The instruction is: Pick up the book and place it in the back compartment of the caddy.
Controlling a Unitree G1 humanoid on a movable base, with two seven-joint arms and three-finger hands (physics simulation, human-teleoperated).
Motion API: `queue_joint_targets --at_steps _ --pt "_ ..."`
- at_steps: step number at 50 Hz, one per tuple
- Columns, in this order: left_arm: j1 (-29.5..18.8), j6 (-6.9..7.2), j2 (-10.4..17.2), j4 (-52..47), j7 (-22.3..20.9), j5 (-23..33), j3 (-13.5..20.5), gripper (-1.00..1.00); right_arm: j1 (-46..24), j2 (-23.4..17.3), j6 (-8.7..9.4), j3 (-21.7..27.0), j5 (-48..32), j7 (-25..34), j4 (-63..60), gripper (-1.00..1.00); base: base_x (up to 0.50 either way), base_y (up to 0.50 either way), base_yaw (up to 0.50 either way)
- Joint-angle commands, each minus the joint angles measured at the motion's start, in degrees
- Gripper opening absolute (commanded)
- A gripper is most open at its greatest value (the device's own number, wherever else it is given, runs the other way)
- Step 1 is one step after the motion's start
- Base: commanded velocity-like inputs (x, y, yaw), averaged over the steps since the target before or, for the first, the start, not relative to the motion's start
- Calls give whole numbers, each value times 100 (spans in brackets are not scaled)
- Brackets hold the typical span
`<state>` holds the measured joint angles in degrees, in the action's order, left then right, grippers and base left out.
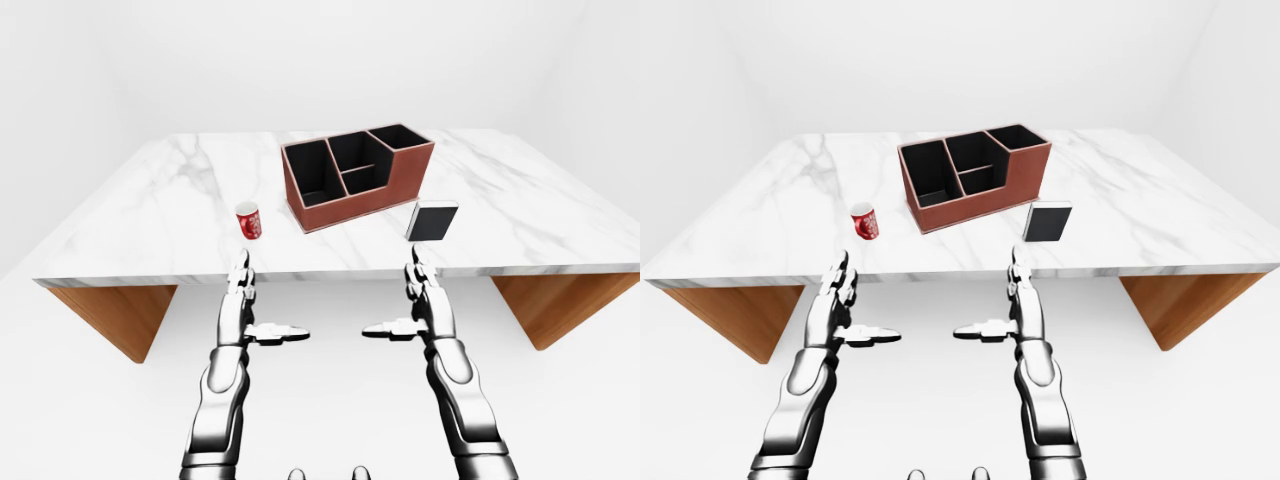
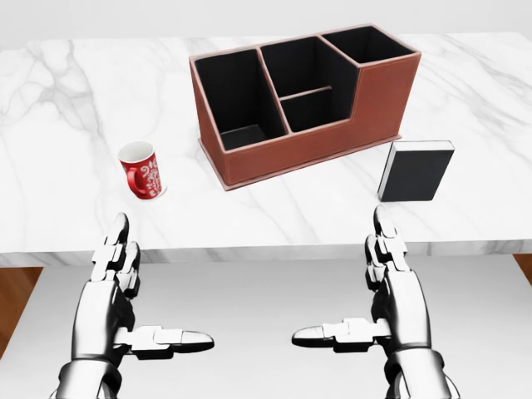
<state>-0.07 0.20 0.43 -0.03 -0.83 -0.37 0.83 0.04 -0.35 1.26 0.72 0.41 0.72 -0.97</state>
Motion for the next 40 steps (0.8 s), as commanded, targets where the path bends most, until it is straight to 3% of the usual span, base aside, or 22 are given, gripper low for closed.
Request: queue_joint_targets --at_steps 1,2,3,9,24,27,40 --pt "-11 174 74 -112 -125 -48 132 100 33 -53 374 122 127 96 -687 100 0 0 0" --pt "-7 259 75 -191 -127 -54 134 100 30 -56 374 132 151 101 -798 100 0 0 0" --pt "17 480 83 -546 -136 -86 134 100 8 -72 374 156 177 98 -987 100 0 0 0" --pt "40 480 124 -1786 -182 -121 172 100 -50 -100 374 289 409 46 -1888 100 0 0 0" --pt "-354 480 289 -3690 -357 -11 483 100 -356 -256 374 619 797 45 -3530 100 0 0 0" --pt "-393 480 294 -3745 -390 -9 514 100 -289 -239 374 775 1270 357 -3837 100 5 0 0" --pt "-436 480 299 -3749 -416 -5 556 100 -489 -411 374 1002 1495 224 -4249 100 49 0 0"
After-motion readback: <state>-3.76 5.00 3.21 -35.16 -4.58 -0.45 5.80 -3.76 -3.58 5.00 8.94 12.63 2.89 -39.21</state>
